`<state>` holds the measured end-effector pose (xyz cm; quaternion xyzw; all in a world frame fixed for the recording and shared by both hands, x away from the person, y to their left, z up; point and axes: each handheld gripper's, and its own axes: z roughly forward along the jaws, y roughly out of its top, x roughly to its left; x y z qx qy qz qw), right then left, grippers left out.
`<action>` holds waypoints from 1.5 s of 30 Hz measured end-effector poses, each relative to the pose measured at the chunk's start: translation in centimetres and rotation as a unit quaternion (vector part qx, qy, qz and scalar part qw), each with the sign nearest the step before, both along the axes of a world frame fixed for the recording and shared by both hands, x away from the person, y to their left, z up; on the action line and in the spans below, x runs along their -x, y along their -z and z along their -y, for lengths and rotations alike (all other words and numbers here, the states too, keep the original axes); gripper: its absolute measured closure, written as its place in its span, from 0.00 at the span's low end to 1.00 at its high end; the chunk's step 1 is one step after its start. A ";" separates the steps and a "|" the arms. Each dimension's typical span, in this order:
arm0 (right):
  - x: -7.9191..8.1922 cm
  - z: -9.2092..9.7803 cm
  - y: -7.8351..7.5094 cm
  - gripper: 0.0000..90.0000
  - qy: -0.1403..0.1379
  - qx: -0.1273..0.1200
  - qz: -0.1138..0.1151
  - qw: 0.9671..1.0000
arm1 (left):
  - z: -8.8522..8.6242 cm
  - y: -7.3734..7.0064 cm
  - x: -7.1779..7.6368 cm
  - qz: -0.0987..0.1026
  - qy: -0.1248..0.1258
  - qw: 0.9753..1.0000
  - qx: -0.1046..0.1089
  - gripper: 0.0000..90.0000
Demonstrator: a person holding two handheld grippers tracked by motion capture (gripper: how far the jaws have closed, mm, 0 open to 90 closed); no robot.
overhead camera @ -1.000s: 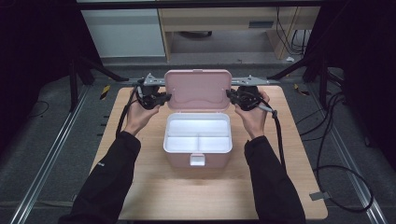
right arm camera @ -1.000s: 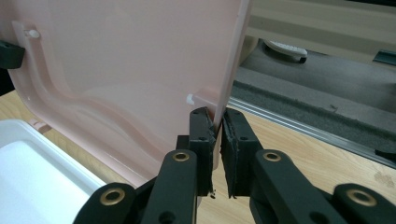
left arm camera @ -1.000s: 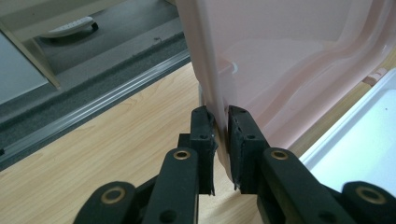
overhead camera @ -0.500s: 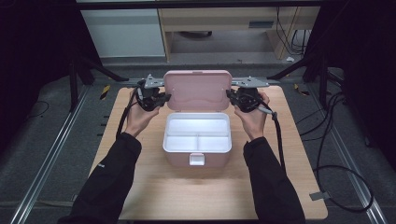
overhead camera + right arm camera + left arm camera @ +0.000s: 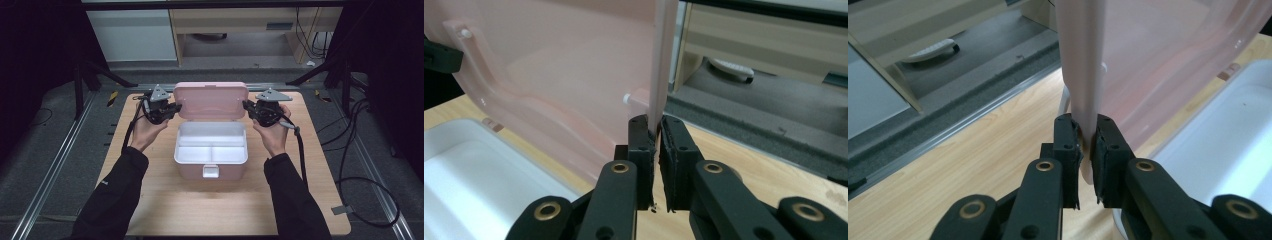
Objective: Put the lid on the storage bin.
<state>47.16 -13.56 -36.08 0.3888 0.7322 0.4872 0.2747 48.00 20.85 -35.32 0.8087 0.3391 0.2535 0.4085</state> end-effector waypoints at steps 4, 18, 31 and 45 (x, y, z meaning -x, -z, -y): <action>0.7 -0.1 -0.4 0.93 -0.003 0.009 -0.016 1.000 | -0.1 -0.1 0.9 -0.003 0.005 1.000 -0.011 0.91; 3.3 0.8 0.5 0.81 -0.018 -0.001 -0.026 0.999 | -1.1 0.7 3.5 -0.004 0.016 1.000 -0.004 0.81; 6.2 3.1 2.9 0.67 -0.015 0.010 -0.061 0.998 | -2.6 2.7 6.9 -0.011 0.028 1.000 -0.003 0.73; 9.2 8.2 7.4 0.40 0.055 0.033 -0.092 0.994 | -6.4 7.6 10.8 -0.060 -0.023 0.998 -0.012 0.60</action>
